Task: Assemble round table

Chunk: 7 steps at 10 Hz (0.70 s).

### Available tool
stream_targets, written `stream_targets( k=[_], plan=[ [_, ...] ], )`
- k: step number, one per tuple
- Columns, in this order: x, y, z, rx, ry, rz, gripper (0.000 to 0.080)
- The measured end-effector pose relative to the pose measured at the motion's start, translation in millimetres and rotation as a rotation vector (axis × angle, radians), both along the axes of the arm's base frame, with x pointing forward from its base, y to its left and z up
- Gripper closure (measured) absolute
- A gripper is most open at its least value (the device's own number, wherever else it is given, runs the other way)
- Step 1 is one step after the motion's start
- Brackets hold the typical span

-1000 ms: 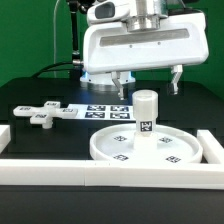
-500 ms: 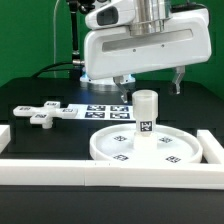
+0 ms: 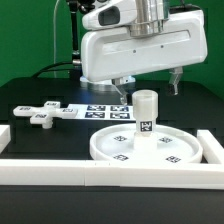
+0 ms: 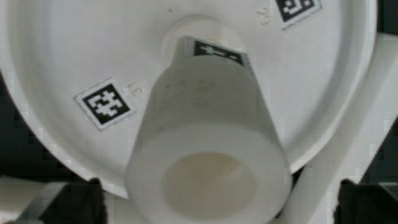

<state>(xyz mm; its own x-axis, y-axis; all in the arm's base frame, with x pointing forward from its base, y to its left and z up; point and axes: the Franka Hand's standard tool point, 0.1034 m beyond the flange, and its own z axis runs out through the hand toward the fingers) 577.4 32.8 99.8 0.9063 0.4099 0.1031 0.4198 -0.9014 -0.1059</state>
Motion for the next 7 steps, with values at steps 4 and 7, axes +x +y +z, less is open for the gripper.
stream_targets(
  k=[4,7],
  plan=[
    [-2.6,-0.3,-2.5,-0.047,-0.032,0.411,0.0151],
    [-2.9,-3.6,-4.1,-0.053,-0.051,0.575,0.0151]
  ],
)
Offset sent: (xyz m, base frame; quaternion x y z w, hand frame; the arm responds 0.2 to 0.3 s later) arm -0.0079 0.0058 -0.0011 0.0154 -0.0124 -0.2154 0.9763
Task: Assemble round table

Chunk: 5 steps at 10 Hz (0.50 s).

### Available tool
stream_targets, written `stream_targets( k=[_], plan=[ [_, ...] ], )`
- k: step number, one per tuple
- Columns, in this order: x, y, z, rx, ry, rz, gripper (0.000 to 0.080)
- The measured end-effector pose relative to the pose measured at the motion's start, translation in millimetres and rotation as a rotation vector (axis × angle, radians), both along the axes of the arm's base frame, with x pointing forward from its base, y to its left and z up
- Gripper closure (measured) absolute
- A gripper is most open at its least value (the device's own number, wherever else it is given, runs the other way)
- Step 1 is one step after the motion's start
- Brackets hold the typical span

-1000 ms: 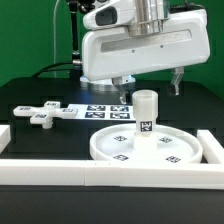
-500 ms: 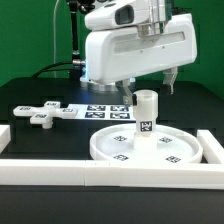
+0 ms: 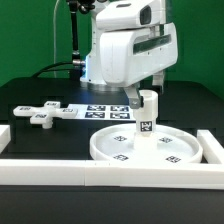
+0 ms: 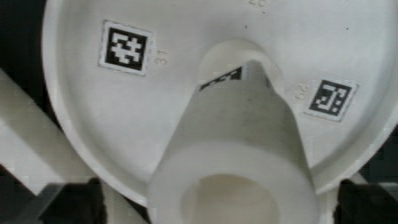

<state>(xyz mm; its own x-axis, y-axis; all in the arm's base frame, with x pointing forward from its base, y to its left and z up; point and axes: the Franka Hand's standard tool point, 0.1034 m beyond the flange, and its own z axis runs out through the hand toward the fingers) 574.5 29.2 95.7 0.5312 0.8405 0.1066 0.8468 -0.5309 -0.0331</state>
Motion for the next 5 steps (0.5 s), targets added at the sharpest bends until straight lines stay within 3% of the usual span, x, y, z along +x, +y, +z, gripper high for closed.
stream_targets(
  k=[5],
  plan=[
    [-2.9,-2.1,-10.5,-0.048,-0.013,0.355,0.0151]
  ],
)
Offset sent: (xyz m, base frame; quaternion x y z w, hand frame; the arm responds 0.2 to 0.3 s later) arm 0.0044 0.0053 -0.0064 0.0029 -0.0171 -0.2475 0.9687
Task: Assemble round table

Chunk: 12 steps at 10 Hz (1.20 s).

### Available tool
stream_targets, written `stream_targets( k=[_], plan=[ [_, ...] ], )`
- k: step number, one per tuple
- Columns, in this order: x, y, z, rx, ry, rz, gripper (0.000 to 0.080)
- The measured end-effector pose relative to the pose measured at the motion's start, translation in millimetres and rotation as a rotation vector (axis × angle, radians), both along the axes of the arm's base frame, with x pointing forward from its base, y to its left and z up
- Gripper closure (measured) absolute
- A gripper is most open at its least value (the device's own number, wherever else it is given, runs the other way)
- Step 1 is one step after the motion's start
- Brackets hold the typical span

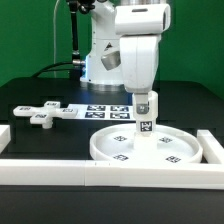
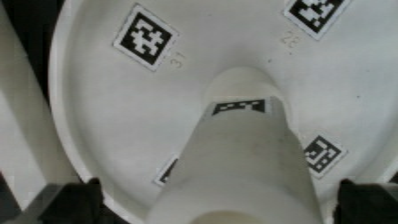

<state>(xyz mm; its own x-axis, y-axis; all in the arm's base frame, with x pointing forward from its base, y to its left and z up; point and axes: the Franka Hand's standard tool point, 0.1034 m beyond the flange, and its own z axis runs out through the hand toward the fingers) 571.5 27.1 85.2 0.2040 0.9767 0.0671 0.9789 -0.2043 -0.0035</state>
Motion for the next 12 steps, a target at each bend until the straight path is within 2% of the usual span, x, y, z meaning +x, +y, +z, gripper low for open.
stream_targets(
  k=[2,5,6,7,8,12],
  plan=[
    [-2.4,2.8,-5.8,-0.001,0.009,0.002,0.0151],
    [-3.1,1.0,-6.8,-0.001,0.011,-0.002,0.0151],
    [-3.1,1.0,-6.8,-0.001,0.011,-0.002,0.0236],
    [-4.5,1.0,-7.6,-0.001,0.017,-0.002,0.037],
    [-4.7,0.7,-7.9,-0.001,0.017,-0.003,0.0392],
    [-4.9,0.4,-8.3,-0.001,0.019,-0.026,0.0392]
  ],
)
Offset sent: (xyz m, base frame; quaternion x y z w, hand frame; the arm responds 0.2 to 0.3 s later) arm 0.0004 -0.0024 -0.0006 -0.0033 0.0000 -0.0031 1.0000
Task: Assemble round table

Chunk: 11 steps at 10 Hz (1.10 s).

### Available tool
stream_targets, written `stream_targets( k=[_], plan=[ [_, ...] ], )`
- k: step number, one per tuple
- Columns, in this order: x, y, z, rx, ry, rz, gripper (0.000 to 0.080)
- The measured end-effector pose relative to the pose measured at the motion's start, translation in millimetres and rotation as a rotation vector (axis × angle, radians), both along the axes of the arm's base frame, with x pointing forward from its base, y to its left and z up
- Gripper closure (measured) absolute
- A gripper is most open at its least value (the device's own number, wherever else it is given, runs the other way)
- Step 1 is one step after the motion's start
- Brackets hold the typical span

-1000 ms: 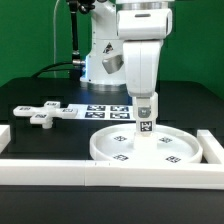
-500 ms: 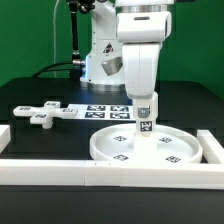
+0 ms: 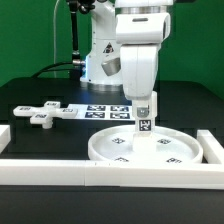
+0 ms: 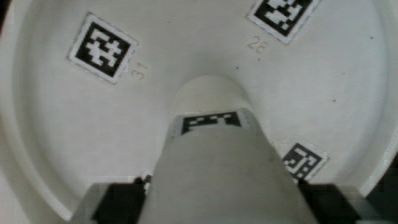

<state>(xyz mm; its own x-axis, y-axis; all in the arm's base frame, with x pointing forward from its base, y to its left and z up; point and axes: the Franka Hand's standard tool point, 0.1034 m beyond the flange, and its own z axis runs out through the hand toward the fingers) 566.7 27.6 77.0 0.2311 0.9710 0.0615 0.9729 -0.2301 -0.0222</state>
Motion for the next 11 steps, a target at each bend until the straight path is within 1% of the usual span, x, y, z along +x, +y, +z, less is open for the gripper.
stream_targets(
  k=[1,4,7,10,11],
  plan=[
    [0.0,0.1,0.0,0.0,0.001,-0.019,0.0392],
    [-1.5,-2.7,-1.4,0.008,0.028,-0.338,0.039],
    [-1.9,-2.6,-1.8,0.029,0.057,-0.633,0.039],
    [-0.5,-0.4,-1.5,0.034,0.062,-0.837,0.039],
    [-0.5,-0.3,-1.5,0.033,0.065,-0.869,0.039]
  ],
)
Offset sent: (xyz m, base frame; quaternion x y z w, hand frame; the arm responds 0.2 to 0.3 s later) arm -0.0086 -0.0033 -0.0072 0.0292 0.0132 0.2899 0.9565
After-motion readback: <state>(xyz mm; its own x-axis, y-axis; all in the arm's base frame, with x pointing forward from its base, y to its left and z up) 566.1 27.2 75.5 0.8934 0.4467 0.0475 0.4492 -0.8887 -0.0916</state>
